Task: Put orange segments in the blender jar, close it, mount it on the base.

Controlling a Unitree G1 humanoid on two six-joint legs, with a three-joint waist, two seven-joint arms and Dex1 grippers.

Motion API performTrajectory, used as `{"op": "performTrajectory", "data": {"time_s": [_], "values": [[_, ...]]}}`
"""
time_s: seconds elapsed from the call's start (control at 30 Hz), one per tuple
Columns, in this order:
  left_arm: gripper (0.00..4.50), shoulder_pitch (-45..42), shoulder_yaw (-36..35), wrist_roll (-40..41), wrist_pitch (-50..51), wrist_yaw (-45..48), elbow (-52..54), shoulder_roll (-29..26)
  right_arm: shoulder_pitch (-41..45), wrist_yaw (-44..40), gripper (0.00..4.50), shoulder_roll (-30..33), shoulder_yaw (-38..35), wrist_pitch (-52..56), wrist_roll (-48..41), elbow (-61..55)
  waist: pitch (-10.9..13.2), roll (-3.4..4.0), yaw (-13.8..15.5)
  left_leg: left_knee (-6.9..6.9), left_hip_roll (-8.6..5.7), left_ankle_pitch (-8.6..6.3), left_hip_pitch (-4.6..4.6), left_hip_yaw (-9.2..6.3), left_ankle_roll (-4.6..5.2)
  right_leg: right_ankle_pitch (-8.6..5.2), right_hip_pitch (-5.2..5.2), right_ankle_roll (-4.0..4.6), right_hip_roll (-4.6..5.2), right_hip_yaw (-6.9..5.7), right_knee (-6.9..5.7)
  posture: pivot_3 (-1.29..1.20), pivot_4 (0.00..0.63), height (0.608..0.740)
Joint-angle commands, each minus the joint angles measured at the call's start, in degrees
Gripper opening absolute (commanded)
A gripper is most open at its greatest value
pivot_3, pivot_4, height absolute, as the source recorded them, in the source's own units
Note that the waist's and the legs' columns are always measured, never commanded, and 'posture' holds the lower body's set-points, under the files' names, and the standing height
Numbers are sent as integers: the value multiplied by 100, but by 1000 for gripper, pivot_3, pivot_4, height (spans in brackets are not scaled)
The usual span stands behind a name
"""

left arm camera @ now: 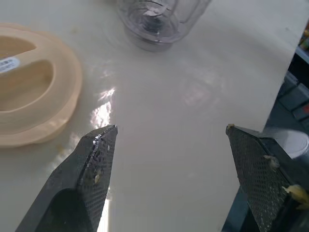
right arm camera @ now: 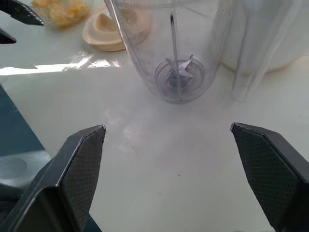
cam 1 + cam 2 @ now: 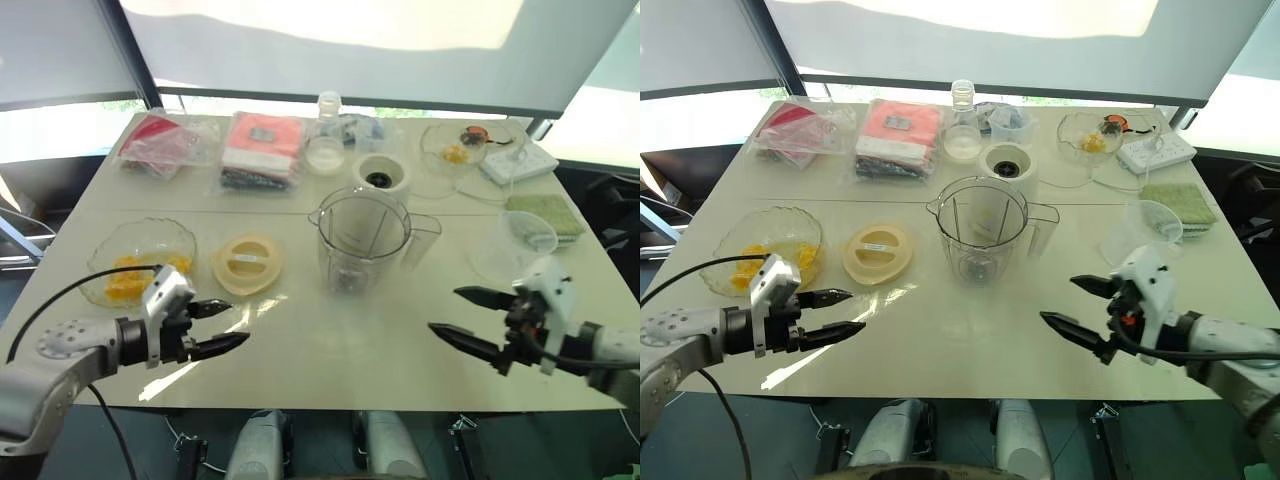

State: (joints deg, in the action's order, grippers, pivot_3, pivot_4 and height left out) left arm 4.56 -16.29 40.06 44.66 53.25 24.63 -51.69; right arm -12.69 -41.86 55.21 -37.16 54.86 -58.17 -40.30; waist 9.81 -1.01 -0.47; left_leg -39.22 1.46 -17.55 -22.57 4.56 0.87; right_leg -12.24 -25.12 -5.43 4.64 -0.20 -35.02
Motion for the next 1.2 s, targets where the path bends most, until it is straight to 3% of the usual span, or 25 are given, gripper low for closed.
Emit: {"op": "performTrajectory", "data": {"time_s": [0.03, 0.13, 0.23, 0.4, 0.6, 0.73, 0.97, 1.2], "values": [[3750, -372, -835, 216, 185, 199, -312, -543, 175, -206, 4385, 398, -1194, 343, -1062, 95, -3, -13, 0, 1, 2, 0, 1, -2, 0, 1, 0, 1, -5, -1, 1, 0, 150, 740], [3750, -887, -922, 108, 379, 301, -895, -1104, 389, -16, 4385, 637, -1467, 435, -1396, 232, -3, -14, -5, 7, 9, -1, 5, -3, -1, -1, 3, 4, -10, -6, 7, 0, 150, 740], [3750, -1285, -567, -118, 673, 311, -1486, -1539, 557, 123, 4385, 733, -1449, 423, -1475, 276, 0, -10, -13, 8, 5, -1, 2, 3, -1, -1, 1, 4, -4, -4, 9, 0, 150, 740], [3750, -1994, 615, -1147, 412, 130, -2627, -1760, 1263, 789, 4385, 732, -1259, 167, -2292, 481, 5, -3, -16, 10, 5, -1, 0, 12, -1, -1, -4, 3, 0, -1, 11, 0, 150, 740], [3750, -3696, 2044, -2104, 967, -178, -4083, -1103, 1543, 1355, 4385, 640, -869, -42, -2691, 331, 10, -20, 86, 9, 5, 0, -8, 6, -1, 1, -5, 4, 0, -5, 9, 0, 150, 740], [3750, -4457, 2488, -2537, 1028, -256, -4923, -611, 1682, 1673, 4385, 435, -419, -281, -2708, 298, 6, -34, 116, 6, 2, 0, -23, 9, 0, 2, -12, 1, 2, -5, 10, 0, 150, 740], [3750, -5129, 2583, -2917, 1145, -468, -5981, 55, 1844, 1816, 4385, 509, -85, -389, -2729, 410, 9, -41, 114, -1, -1, 1, -35, 5, 2, 4, -22, -3, -1, -7, 1, 0, 150, 740], [3750, -5666, 2652, -3094, 1187, -261, -6707, 374, 2072, 1770, 4385, 535, 239, -422, -2571, 548, 8, -49, 115, -7, 0, 2, -33, 0, 2, 4, -21, -2, -3, -8, -8, 0, 150, 740]]}}
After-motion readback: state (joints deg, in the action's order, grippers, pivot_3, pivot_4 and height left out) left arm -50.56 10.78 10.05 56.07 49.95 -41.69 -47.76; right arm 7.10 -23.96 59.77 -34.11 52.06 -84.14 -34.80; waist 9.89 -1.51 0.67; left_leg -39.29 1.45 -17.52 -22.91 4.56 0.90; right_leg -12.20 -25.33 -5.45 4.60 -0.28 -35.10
